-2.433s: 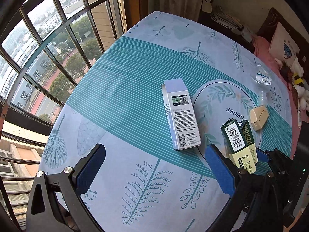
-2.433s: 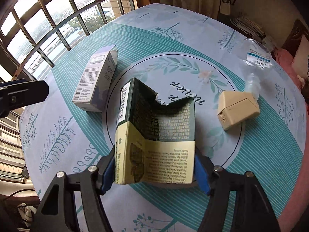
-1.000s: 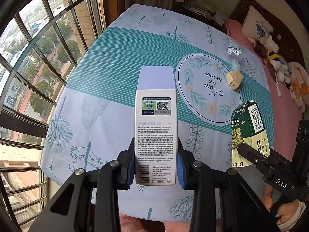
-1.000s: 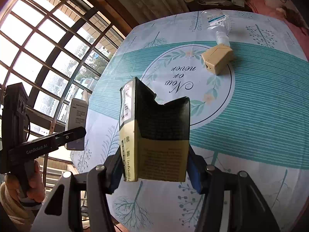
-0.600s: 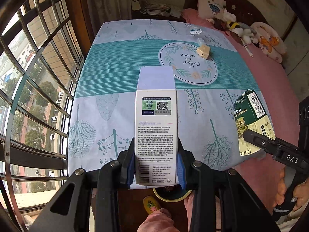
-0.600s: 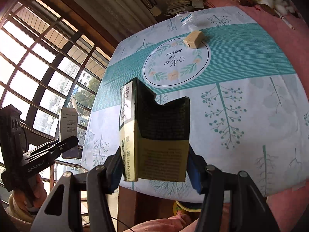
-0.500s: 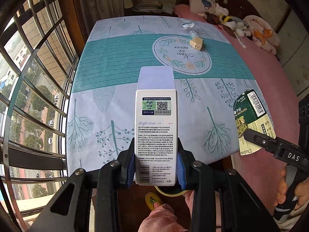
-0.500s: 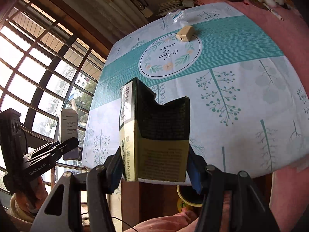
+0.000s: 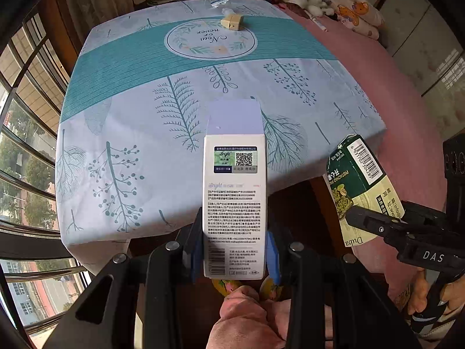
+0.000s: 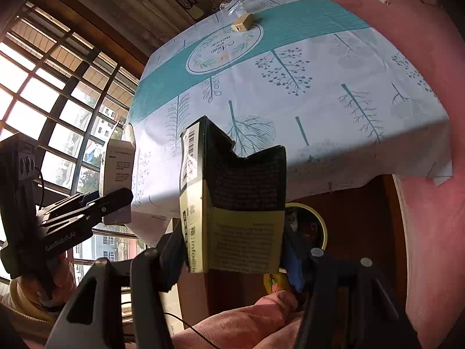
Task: Collect trash
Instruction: 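Carry the white box and green pistachio box down over the bin with both tools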
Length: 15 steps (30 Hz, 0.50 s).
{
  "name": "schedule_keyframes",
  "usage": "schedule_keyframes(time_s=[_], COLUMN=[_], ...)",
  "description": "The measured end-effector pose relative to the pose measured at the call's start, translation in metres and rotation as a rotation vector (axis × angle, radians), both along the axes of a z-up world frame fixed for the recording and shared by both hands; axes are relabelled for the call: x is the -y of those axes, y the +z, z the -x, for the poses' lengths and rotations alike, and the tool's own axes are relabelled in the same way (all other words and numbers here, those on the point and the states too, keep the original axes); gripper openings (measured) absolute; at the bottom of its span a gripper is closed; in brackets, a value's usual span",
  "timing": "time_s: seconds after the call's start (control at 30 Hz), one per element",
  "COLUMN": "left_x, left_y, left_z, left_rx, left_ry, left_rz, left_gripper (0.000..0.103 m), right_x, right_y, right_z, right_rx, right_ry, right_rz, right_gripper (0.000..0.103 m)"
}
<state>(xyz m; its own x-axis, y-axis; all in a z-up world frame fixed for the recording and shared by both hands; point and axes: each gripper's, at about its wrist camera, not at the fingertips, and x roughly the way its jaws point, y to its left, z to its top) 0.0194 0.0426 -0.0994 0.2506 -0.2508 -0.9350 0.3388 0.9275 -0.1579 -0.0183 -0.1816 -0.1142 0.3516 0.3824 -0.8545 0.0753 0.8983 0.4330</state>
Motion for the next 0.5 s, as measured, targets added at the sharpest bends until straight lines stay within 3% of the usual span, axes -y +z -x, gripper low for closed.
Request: schedule_keyframes(time_s=[0.27, 0.5], left_x=[0.037, 0.053], left_y=[-0.057, -0.149], left_z=[0.045, 0.059], left_rx=[-0.106, -0.199], left_ry=[-0.039, -0.005], left_rz=[-0.024, -0.048], left_gripper=[0.034, 0.034], right_x=[0.002, 0.014], right_y=[-0.053, -0.147], right_z=[0.032, 0.043], right_rx=[-0.08, -0.191], right_ry=[-0.003, -0.065], right_rz=[-0.052, -0.071], right_gripper=[0.057, 0.058])
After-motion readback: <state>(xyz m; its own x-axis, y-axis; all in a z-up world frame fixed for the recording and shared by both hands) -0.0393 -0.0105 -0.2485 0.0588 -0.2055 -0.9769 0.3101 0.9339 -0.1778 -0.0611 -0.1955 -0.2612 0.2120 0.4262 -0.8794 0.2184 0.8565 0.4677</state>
